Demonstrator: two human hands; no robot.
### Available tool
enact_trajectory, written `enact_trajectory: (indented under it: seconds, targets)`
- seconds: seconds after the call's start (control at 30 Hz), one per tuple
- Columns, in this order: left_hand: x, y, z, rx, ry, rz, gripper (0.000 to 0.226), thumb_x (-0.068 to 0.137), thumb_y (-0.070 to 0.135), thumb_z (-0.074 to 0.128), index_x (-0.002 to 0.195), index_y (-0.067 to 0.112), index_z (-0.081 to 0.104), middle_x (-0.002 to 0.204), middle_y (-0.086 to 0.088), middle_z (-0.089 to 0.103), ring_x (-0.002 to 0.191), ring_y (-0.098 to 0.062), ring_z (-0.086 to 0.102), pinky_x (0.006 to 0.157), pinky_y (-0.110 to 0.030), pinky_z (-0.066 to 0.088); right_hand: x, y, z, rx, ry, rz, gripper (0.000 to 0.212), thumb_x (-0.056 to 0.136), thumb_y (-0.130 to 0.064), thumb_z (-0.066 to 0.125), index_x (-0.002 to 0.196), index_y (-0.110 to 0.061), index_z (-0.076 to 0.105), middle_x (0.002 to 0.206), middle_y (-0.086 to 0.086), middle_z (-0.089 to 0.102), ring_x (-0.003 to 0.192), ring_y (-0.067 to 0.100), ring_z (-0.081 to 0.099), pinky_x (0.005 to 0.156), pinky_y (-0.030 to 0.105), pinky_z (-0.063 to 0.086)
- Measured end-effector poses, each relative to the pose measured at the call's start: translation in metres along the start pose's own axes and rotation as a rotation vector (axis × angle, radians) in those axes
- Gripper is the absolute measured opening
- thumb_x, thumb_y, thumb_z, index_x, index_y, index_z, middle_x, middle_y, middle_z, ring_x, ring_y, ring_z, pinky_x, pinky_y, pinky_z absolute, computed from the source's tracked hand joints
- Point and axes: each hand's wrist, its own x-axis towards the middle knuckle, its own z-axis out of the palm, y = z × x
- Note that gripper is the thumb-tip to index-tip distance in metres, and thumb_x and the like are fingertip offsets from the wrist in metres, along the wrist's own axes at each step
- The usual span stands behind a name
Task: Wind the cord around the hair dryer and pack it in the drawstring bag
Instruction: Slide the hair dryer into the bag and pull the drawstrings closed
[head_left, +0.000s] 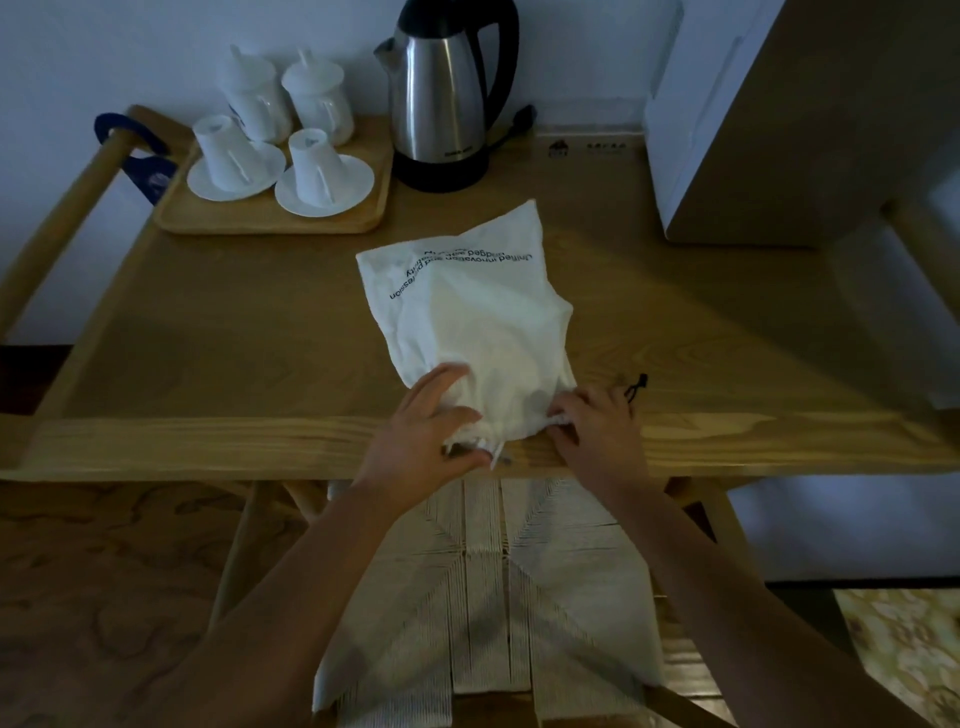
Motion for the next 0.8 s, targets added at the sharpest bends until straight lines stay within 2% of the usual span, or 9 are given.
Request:
enact_trajectory:
  seconds: [0.1,0.23,0.37,0.4,0.53,0.6,0.67,0.73,0.8]
  targets:
    - [0.005,-0.001,0.002,0.027,0.093,0.020,0.039,0.075,0.046,0.062,0.085,0.009,0.068,0.136,-0.010,0.049,0.126,-0.021,0.043,0.094,-0.036,0.046,-0.011,0.002,0.004,0.021,0.043,-0.067,0.010,0.085,-0.024,0.059,0.091,-0.017,0.061,0.094,0.001,0.061,0.095,0.026,0.048,0.078,0.039,0.037]
    - [0.009,0.001,0.007,0.077,0.169,-0.028,0.034,0.075,0.039,0.067,0.088,0.008,0.062,0.130,-0.010,0.051,0.122,-0.025,0.045,0.087,-0.032,0.047,-0.031,-0.002,0.007,0.170,0.091,-0.124,0.002,0.088,-0.016,0.057,0.087,-0.014,0.057,0.078,0.001,0.058,0.072,0.018,0.048,0.060,0.030,0.035]
    - [0.013,0.009,0.013,0.140,0.200,-0.065,0.045,0.067,0.036,0.075,0.096,0.007,0.057,0.122,-0.013,0.055,0.113,-0.028,0.051,0.075,-0.030,0.050,-0.040,-0.009,0.006,0.410,0.146,0.004,0.016,0.094,-0.023,0.048,0.081,-0.016,0.053,0.060,-0.008,0.047,0.049,0.003,0.041,0.044,0.018,0.029]
    - [0.013,0.010,0.014,0.141,0.207,-0.081,0.048,0.066,0.039,0.075,0.097,0.007,0.057,0.120,-0.012,0.055,0.112,-0.027,0.051,0.073,-0.030,0.050,-0.041,-0.012,0.004,0.487,0.163,0.048,0.018,0.095,-0.025,0.045,0.079,-0.019,0.050,0.057,-0.010,0.044,0.046,0.004,0.042,0.042,0.016,0.028]
    - [0.015,0.011,0.018,0.167,0.191,-0.102,0.062,0.061,0.054,0.070,0.103,0.009,0.057,0.121,-0.009,0.055,0.110,-0.025,0.052,0.071,-0.028,0.050,-0.032,-0.016,-0.010,0.732,0.301,0.189,0.024,0.092,-0.028,0.037,0.074,-0.017,0.049,0.056,-0.008,0.042,0.051,0.003,0.042,0.043,0.017,0.029]
    - [0.019,0.011,0.022,0.160,0.224,-0.189,0.061,0.061,0.052,0.072,0.104,0.012,0.054,0.118,-0.008,0.055,0.107,-0.025,0.054,0.066,-0.032,0.053,-0.029,-0.016,-0.017,0.696,0.275,0.119,0.024,0.093,-0.029,0.038,0.074,-0.018,0.049,0.055,-0.009,0.040,0.050,0.004,0.041,0.044,0.017,0.028]
    - [0.026,0.015,0.024,0.106,0.294,-0.393,0.059,0.060,0.044,0.078,0.105,0.019,0.049,0.113,-0.006,0.053,0.104,-0.026,0.054,0.058,-0.033,0.050,-0.031,-0.015,-0.019,0.608,0.237,0.020,0.024,0.093,-0.034,0.038,0.076,-0.021,0.049,0.055,-0.012,0.039,0.049,0.006,0.042,0.044,0.017,0.030]
    - [0.034,0.020,0.026,0.062,0.312,-0.588,0.057,0.060,0.032,0.077,0.106,0.022,0.045,0.113,-0.005,0.049,0.106,-0.028,0.050,0.059,-0.033,0.041,-0.039,-0.010,-0.015,0.502,0.215,-0.035,0.023,0.093,-0.033,0.042,0.079,-0.019,0.054,0.059,-0.014,0.042,0.048,0.003,0.041,0.044,0.015,0.030]
    - [0.037,0.027,0.026,0.035,0.298,-0.606,0.059,0.061,0.024,0.075,0.111,0.020,0.045,0.116,-0.007,0.047,0.110,-0.031,0.047,0.065,-0.036,0.042,-0.049,-0.001,-0.009,0.430,0.192,-0.013,0.013,0.092,-0.023,0.052,0.083,-0.015,0.058,0.067,-0.010,0.047,0.056,-0.004,0.042,0.048,0.012,0.028]
